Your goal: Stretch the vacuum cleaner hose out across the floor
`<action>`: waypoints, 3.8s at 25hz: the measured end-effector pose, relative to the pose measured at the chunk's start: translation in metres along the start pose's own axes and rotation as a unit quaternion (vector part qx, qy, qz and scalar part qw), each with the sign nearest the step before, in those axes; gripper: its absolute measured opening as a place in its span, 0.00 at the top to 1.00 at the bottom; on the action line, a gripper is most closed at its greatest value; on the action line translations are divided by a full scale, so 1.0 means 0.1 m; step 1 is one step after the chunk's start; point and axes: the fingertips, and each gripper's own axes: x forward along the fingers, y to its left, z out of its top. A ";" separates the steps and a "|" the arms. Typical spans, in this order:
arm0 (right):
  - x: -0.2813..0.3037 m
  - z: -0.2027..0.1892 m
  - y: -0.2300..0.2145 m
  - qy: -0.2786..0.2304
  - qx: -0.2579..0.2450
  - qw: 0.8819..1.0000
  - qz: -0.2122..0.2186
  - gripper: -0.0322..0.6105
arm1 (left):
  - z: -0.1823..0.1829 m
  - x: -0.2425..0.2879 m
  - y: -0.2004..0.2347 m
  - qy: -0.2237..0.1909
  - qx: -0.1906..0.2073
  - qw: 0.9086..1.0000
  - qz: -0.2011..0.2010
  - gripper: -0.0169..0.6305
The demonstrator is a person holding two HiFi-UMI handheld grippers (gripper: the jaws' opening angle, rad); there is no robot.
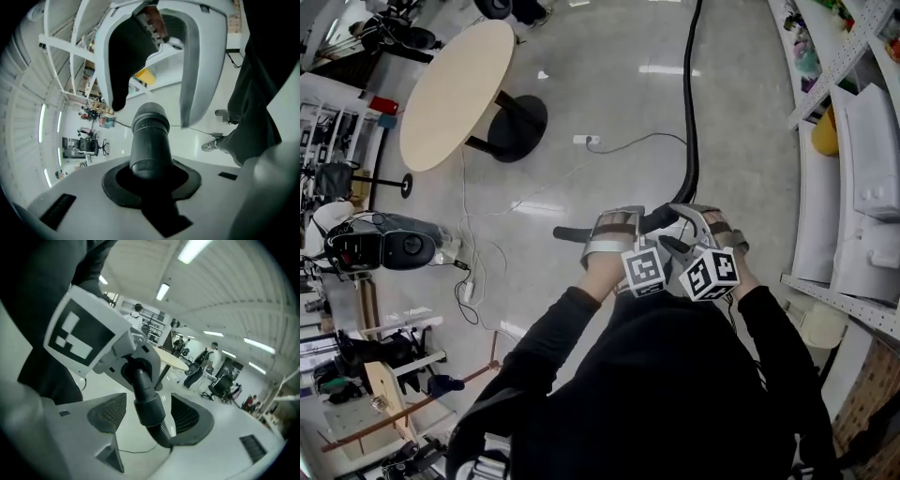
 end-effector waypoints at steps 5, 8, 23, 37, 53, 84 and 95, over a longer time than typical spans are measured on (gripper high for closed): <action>-0.04 -0.37 0.14 0.044 -0.109 0.993 -0.023 0.57 | 0.47 -0.11 -0.15 0.013 0.007 1.000 0.020 0.80; -0.08 -0.44 0.27 0.050 -0.123 0.991 -0.007 0.58 | 0.54 -0.18 -0.30 0.028 0.012 1.000 0.008 0.80; -0.08 -1.21 0.06 0.131 0.090 0.985 -0.059 0.60 | 0.28 -0.90 0.45 -0.102 -0.149 0.970 0.162 0.44; -0.10 -1.35 0.10 0.118 0.211 0.958 -0.152 0.60 | 0.41 -0.75 0.70 -0.433 -0.727 0.404 -0.347 0.68; -0.39 -1.78 0.24 0.136 0.247 0.935 -0.215 0.60 | 1.31 -0.73 0.56 -0.424 -0.716 0.418 -0.365 0.75; -0.71 -0.61 0.33 -0.041 0.374 0.915 0.145 0.70 | 1.99 -0.46 -1.15 -0.396 -0.230 0.797 -0.395 0.76; -0.22 -2.30 1.89 0.056 0.371 0.910 0.177 0.70 | 1.14 0.48 -3.16 -0.230 -0.339 0.762 -0.502 0.47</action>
